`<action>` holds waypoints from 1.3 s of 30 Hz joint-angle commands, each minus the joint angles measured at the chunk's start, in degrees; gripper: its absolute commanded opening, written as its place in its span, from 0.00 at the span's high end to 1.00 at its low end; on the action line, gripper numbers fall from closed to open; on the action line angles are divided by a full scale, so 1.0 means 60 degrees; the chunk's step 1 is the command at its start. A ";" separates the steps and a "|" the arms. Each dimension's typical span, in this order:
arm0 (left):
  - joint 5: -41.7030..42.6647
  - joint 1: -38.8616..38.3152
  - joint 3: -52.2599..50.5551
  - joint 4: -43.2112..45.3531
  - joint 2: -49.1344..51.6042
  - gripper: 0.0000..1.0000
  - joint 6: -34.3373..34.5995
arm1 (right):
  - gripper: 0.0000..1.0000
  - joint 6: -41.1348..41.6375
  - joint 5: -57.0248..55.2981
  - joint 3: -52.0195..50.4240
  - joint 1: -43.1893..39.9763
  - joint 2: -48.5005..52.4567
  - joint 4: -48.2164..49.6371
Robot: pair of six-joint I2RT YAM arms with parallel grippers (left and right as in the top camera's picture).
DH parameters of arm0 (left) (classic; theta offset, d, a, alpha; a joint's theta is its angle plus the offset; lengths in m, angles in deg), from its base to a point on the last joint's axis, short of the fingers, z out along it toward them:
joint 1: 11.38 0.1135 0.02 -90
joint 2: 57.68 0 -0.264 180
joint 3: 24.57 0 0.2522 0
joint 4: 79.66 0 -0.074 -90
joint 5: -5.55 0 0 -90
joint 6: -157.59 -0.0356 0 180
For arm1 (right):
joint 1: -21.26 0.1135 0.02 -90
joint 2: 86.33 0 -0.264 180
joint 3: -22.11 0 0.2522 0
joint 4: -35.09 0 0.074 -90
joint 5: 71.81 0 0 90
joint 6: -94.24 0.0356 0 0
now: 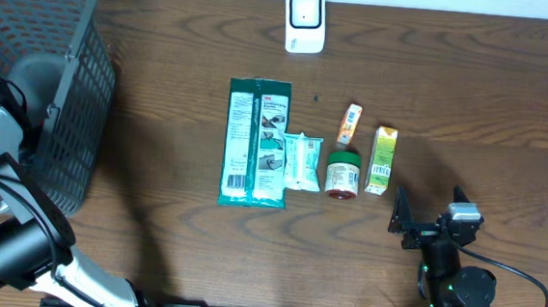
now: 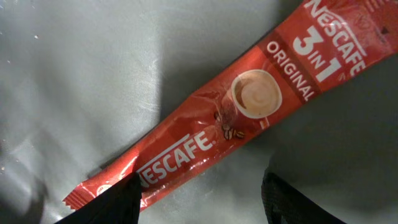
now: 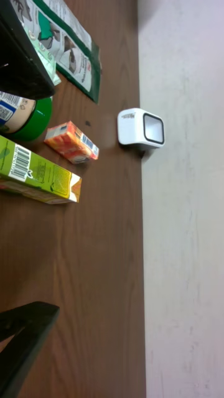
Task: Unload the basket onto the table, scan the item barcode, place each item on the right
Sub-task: 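Lower the left gripper onto the red Nescafe stick in the basket, then close the left gripper on the Nescafe stick and lift it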
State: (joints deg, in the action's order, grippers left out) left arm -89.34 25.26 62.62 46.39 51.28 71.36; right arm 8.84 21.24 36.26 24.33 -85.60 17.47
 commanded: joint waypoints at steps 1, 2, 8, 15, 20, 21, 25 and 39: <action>-0.0331 0.0040 -0.0142 0.0062 0.0532 0.36 -0.0270 | 0.01 0.0120 0.0040 -0.0011 0.0058 -0.0033 -0.0040; -0.0328 0.0040 -0.0142 0.0124 0.0630 0.36 -0.0266 | 0.01 0.0120 0.0040 -0.0011 0.0058 -0.0033 -0.0040; 0.0947 0.0040 0.0011 0.0543 0.0663 0.36 -0.0277 | 0.01 0.0117 0.0040 -0.0011 0.0058 -0.0033 -0.0036; 0.1883 0.0040 0.0390 0.0521 0.0342 0.39 -0.0302 | 0.01 0.0120 0.0040 -0.0011 0.0058 -0.0033 -0.0040; 0.1639 0.0040 0.0273 0.0495 0.0364 0.43 -0.0310 | 0.01 0.0120 0.0040 -0.0011 0.0058 -0.0033 -0.0036; 0.1446 0.0040 0.0229 0.0499 0.0364 0.44 -0.0306 | 0.01 0.0120 0.0040 -0.0011 0.0058 -0.0033 -0.0040; 0.1206 0.0040 -0.0029 0.0688 0.0375 0.50 -0.0310 | 0.01 0.0120 0.0040 -0.0011 0.0058 -0.0033 -0.0040; 0.3213 0.0036 -0.0324 0.1606 -0.0178 0.93 -0.0189 | 0.01 0.0120 0.0040 -0.0011 0.0058 -0.0033 -0.0040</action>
State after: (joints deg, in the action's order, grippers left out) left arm -79.54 25.74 60.80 56.99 50.93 69.44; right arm 8.84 21.24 36.26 24.33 -85.60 17.47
